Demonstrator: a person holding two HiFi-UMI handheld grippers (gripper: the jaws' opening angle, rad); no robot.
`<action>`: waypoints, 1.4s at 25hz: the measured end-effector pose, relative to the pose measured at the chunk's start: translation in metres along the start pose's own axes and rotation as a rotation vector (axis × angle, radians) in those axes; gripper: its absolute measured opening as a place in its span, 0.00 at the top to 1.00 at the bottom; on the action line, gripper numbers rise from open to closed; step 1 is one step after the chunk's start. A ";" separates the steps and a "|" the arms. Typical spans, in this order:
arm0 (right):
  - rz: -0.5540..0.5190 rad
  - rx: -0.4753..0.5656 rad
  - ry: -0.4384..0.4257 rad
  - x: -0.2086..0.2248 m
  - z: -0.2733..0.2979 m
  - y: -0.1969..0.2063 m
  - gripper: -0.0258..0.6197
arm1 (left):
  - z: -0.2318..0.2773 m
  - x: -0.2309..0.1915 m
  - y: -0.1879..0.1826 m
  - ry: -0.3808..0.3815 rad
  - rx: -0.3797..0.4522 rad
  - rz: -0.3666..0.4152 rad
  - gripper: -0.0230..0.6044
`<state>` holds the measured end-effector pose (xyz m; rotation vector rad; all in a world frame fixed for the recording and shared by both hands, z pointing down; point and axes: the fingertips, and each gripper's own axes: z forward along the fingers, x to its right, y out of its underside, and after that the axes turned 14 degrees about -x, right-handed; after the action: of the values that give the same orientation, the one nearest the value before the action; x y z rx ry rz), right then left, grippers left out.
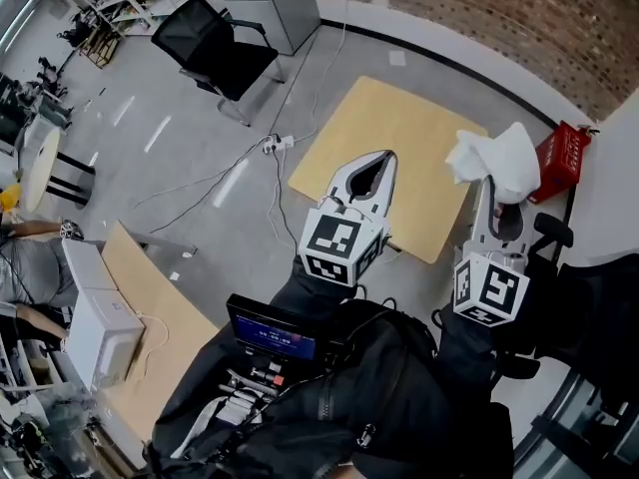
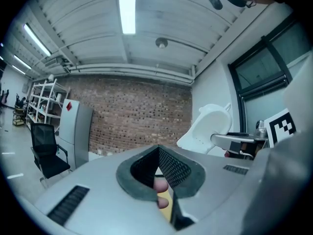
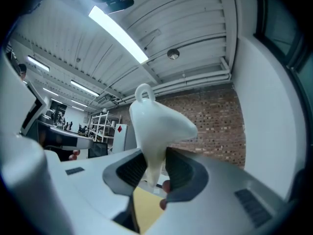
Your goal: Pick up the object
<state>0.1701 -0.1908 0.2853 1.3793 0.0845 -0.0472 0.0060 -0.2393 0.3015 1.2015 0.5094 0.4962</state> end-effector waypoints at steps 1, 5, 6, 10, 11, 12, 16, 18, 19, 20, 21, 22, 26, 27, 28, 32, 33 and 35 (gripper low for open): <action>-0.003 0.017 0.002 0.001 -0.004 -0.006 0.77 | -0.004 0.003 -0.007 -0.004 0.020 0.014 0.97; 0.006 0.083 0.003 0.004 -0.018 -0.030 0.77 | -0.017 0.013 -0.033 -0.019 0.093 0.069 0.97; 0.006 0.099 0.003 0.004 -0.022 -0.034 0.77 | -0.020 0.015 -0.038 -0.023 0.109 0.075 0.97; -0.002 0.169 0.023 0.010 -0.035 -0.050 0.77 | -0.029 0.022 -0.053 -0.033 0.169 0.092 0.97; 0.001 0.184 0.034 0.012 -0.037 -0.054 0.77 | -0.029 0.023 -0.056 -0.036 0.179 0.095 0.97; 0.005 0.198 0.042 0.015 -0.039 -0.057 0.77 | -0.030 0.023 -0.059 -0.037 0.187 0.096 0.97; 0.016 0.232 0.053 0.021 -0.043 -0.069 0.77 | -0.031 0.025 -0.069 -0.037 0.208 0.105 0.97; 0.016 0.240 0.051 0.021 -0.043 -0.072 0.77 | -0.031 0.027 -0.073 -0.035 0.213 0.109 0.97; 0.017 0.243 0.048 0.021 -0.043 -0.073 0.77 | -0.031 0.027 -0.074 -0.035 0.214 0.110 0.97; 0.018 0.247 0.044 0.021 -0.042 -0.075 0.77 | -0.030 0.027 -0.075 -0.035 0.215 0.112 0.97; 0.020 0.252 0.040 0.021 -0.042 -0.076 0.77 | -0.029 0.027 -0.076 -0.036 0.217 0.114 0.97; 0.022 0.258 0.036 0.021 -0.041 -0.078 0.77 | -0.028 0.026 -0.078 -0.036 0.219 0.115 0.97; 0.028 0.274 0.022 0.019 -0.038 -0.084 0.77 | -0.027 0.023 -0.082 -0.041 0.225 0.119 0.97; 0.029 0.276 0.018 0.019 -0.037 -0.085 0.77 | -0.026 0.022 -0.082 -0.042 0.224 0.119 0.97; 0.030 0.278 0.014 0.018 -0.037 -0.085 0.77 | -0.027 0.021 -0.081 -0.044 0.223 0.119 0.97; 0.026 0.280 0.000 0.014 -0.033 -0.088 0.77 | -0.027 0.015 -0.082 -0.057 0.221 0.117 0.97; 0.024 0.279 -0.002 0.013 -0.031 -0.090 0.77 | -0.026 0.013 -0.083 -0.060 0.220 0.116 0.97; 0.024 0.276 -0.009 0.012 -0.026 -0.091 0.77 | -0.024 0.009 -0.084 -0.067 0.218 0.114 0.97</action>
<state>0.1734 -0.1819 0.1905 1.6556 0.0552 -0.0458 0.0057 -0.2398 0.2134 1.4577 0.4477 0.5044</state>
